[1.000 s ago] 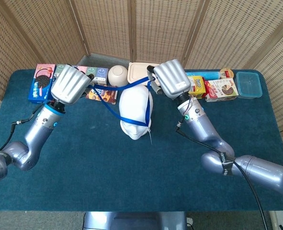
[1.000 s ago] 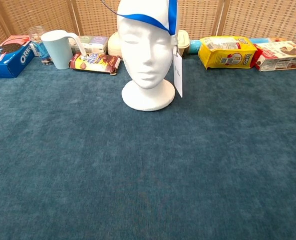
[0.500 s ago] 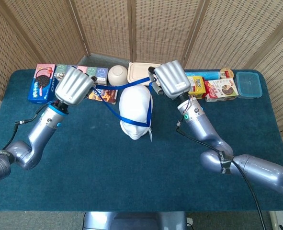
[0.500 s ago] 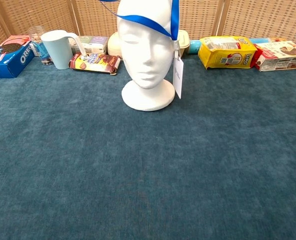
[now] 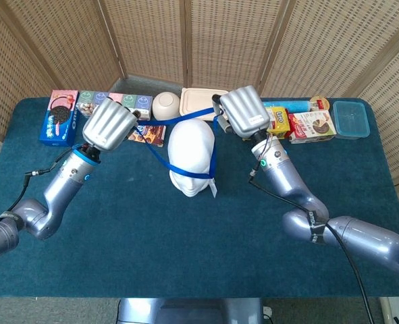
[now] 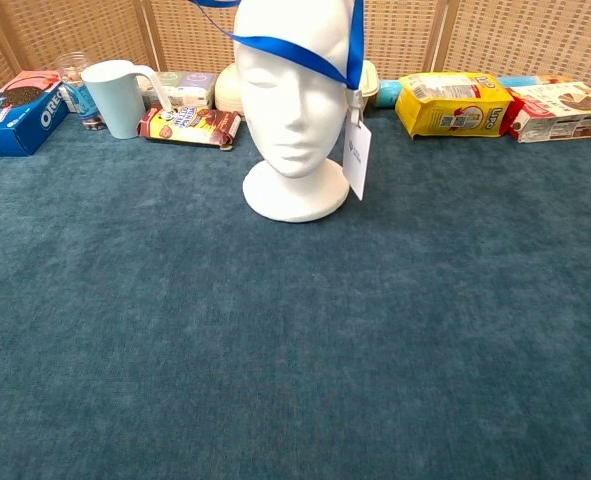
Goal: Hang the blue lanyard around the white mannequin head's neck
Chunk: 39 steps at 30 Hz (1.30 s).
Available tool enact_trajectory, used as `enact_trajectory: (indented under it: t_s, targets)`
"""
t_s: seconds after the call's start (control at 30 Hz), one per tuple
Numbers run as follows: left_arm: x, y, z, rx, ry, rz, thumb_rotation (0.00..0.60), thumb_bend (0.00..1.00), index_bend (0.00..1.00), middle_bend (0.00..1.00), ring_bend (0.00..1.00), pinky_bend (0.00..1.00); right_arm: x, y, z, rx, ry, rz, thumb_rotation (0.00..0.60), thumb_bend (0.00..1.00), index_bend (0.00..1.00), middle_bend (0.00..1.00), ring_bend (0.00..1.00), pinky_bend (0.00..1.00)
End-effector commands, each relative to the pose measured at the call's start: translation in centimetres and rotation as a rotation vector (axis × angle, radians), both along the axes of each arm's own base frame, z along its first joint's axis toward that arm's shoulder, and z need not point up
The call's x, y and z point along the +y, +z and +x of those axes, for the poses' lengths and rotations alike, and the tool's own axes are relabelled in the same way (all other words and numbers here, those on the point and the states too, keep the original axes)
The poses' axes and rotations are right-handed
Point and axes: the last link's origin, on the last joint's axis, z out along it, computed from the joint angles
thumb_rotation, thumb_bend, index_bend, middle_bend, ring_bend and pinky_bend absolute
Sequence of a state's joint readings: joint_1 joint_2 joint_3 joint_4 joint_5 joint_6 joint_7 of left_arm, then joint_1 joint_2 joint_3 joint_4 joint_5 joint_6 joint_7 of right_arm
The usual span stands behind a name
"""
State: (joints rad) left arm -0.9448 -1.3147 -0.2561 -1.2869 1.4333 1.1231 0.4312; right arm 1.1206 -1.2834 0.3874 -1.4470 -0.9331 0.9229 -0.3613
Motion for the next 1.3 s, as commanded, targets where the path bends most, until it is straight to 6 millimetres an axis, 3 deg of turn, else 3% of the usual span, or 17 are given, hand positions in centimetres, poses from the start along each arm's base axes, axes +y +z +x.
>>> enact_trajectory:
  t_s: [0.03,0.27,0.37,0.67,1.03,1.3]
  targets:
    - [-0.1,-0.2,-0.1,0.004,0.006,-0.009,0.558,0.36,0.77,1.0,1.0,1.0,-0.1,-0.1,-0.1,0.0,-0.012,0.011,0.6,0.43,0.8,1.0,1.0,1.0]
    - [-0.2,-0.6,-0.3,0.031,0.047,-0.031,0.548,0.35,0.77,1.0,1.0,1.0,-0.3,-0.2,-0.5,-0.009,-0.065,0.044,0.6,0.43,0.78,1.0,1.0,1.0]
    - [-0.2,-0.6,-0.4,0.047,0.077,-0.039,0.515,0.34,0.77,1.0,1.0,0.99,-0.4,-0.2,-0.7,-0.009,-0.084,0.058,0.6,0.43,0.76,1.0,1.0,1.0]
    - [-0.5,-0.7,-0.7,0.098,0.155,-0.04,0.508,0.25,0.77,1.0,1.0,0.96,-0.4,-0.2,-0.6,0.008,-0.106,0.081,0.595,0.43,0.69,1.0,1.0,1.0]
    - [-0.8,-1.0,-0.9,0.14,0.204,-0.036,0.505,0.16,0.66,1.0,1.0,0.95,-0.4,-0.3,-0.3,0.041,-0.119,0.092,0.425,0.43,0.65,1.0,1.0,1.0]
    - [-0.8,-1.4,-1.0,0.161,0.231,-0.034,0.501,0.14,0.65,1.0,1.0,0.95,-0.7,-0.7,-0.2,0.06,-0.145,0.108,0.343,0.42,0.63,1.0,1.0,1.0]
